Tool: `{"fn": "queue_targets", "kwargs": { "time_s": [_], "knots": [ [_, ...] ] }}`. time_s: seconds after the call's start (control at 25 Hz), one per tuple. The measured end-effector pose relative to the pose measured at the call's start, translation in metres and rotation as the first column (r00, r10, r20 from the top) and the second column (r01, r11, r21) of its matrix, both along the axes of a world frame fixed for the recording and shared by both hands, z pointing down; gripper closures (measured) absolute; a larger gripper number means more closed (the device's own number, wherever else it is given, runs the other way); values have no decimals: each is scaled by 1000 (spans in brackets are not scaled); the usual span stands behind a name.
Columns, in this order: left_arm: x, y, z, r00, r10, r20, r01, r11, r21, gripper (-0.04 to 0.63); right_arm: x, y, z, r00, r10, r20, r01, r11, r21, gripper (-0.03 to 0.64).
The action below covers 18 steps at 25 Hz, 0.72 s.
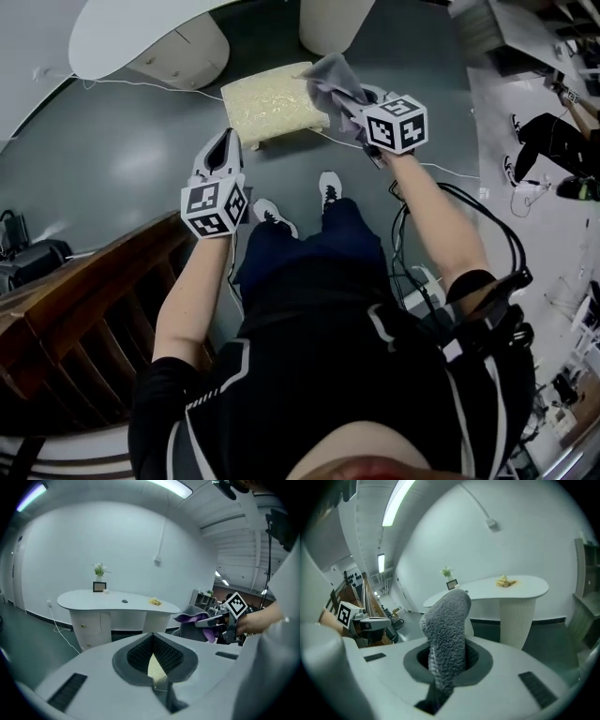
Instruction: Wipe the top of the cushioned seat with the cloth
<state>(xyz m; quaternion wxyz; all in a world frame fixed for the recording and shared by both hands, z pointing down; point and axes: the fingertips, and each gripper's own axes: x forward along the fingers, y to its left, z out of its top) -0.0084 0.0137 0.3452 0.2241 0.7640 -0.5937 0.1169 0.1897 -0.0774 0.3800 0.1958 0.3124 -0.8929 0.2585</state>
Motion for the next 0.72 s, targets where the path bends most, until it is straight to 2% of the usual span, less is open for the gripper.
{"fn": "queue_targets", "kwargs": {
  "time_s": [0.12,0.28,0.44,0.6,0.72],
  "knots": [
    [-8,0,-39,1000,11,-5,-11,999,42,591,3,-4,-52,999,41,4,-41,996,79,582],
    [-7,-2,-94,997,69,-19,-66,990,121,591,15,-2,-114,996,83,25,-86,982,166,582],
    [-11,-1,-136,997,60,-50,-52,988,147,592,20,9,-159,993,104,61,-115,970,213,582],
    [-12,-2,-181,996,88,-24,-79,967,242,592,20,14,-198,990,119,73,-135,951,277,582],
    [-16,-1,-209,996,83,-41,-68,954,291,592,26,18,-225,984,152,91,-172,937,305,581]
  ]
}}
